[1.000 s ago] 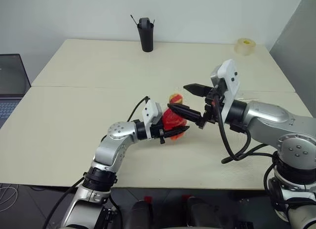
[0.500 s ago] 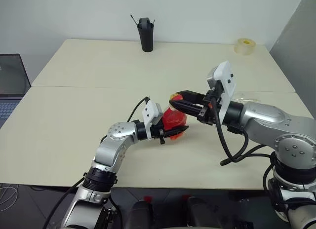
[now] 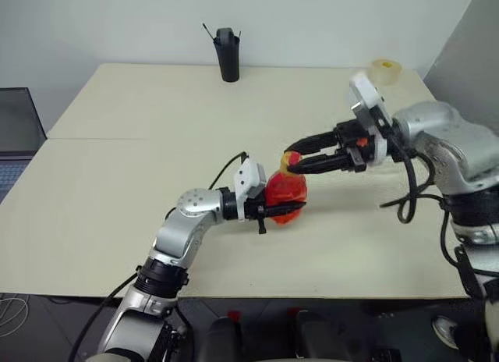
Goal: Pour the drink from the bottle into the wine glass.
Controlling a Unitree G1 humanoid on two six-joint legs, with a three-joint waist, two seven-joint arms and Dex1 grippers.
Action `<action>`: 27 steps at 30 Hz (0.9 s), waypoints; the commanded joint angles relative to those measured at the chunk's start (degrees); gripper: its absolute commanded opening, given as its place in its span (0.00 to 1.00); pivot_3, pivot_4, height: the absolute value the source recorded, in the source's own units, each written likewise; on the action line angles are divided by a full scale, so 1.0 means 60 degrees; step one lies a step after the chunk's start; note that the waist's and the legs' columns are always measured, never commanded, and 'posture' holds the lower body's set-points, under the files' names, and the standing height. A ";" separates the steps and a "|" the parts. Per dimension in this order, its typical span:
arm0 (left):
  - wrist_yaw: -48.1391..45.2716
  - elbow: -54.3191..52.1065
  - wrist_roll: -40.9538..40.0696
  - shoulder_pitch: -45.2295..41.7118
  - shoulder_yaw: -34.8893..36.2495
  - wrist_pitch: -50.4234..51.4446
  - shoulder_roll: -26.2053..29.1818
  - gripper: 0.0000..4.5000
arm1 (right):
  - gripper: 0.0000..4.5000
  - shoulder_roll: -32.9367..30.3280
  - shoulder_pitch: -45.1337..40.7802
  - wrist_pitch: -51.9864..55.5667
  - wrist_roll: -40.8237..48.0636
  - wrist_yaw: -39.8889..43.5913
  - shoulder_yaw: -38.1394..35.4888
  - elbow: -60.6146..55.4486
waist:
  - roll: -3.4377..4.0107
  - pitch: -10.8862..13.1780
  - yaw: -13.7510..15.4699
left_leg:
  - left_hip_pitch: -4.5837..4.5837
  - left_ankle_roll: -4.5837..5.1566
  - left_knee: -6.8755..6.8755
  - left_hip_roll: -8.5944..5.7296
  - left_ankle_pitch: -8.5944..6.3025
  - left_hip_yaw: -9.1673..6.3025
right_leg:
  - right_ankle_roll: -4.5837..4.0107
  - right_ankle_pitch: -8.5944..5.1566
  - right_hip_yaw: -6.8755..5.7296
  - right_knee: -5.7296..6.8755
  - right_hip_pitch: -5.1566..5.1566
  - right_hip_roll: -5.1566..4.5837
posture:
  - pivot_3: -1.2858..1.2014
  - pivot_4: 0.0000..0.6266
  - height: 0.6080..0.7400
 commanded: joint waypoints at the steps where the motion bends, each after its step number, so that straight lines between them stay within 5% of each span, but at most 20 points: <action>1: -0.0117 -0.0267 -0.0235 -0.0106 0.0017 -0.0058 -0.0079 0.23 | 0.27 -0.0041 -0.0366 0.0529 -0.0038 -0.0326 -0.0543 -0.0299 | 0.0005 0.0003 0.0022 | -0.0008 0.0000 0.0005 0.0000 0.0000 0.0001 | 0.0000 0.0000 -0.0003 0.0000 -0.0001 -0.0004 | 0.52 0.24 1.00; 8: -0.0088 -0.0033 -0.0137 -0.0245 -0.0012 -0.0149 -0.0247 0.22 | 0.80 -0.0244 0.0139 0.1258 0.0000 -0.1289 -0.1214 -0.1543 | 0.0009 0.0006 0.0073 | -0.0027 0.0000 0.0031 -0.0008 0.0000 -0.0012 | 0.0001 0.0000 -0.0009 0.0000 -0.0002 -0.0020 | 0.52 0.24 1.00; 12: -0.0178 0.0133 -0.0053 -0.0316 -0.0049 -0.0301 -0.0275 0.22 | 0.81 -0.0455 0.0747 0.2227 0.0556 -0.2606 -0.2261 -0.3018 | 0.0012 0.0008 0.0072 | -0.0028 0.0000 0.0032 -0.0006 -0.0001 -0.0014 | 0.0000 0.0000 -0.0008 0.0002 -0.0002 -0.0015 | 0.52 0.24 1.00; 18: 0.0357 0.0958 0.0411 -0.0580 0.0087 -0.0789 -0.0432 0.22 | 0.81 -0.0103 0.1271 0.5624 0.2199 -0.6429 -0.3953 -0.6118 | 0.0017 0.0008 0.0074 | -0.0041 0.0001 0.0042 0.0000 -0.0001 -0.0026 | 0.0000 0.0000 -0.0002 0.0008 -0.0006 -0.0013 | 0.52 0.24 1.00; 22: 0.0928 0.1700 0.0870 -0.0932 0.0071 -0.1205 -0.0766 0.22 | 0.81 0.1397 0.1141 0.8047 0.3109 -0.9147 -0.4789 -0.7409 | 0.0017 0.0008 0.0052 | -0.0042 0.0001 0.0042 0.0003 -0.0001 -0.0026 | 0.0000 0.0000 0.0001 0.0009 -0.0006 -0.0004 | 0.52 0.24 1.00; 27: 0.1064 0.2353 0.1165 -0.1270 -0.0087 -0.1647 -0.1238 0.22 | 0.81 0.3664 0.1453 0.9600 0.2333 -1.2180 -0.4883 -0.8141 | 0.0021 0.0005 0.0045 | -0.0079 -0.0001 0.0054 0.0001 0.0000 -0.0037 | 0.0000 0.0000 -0.0004 0.0015 -0.0029 -0.0005 | 0.52 0.24 1.00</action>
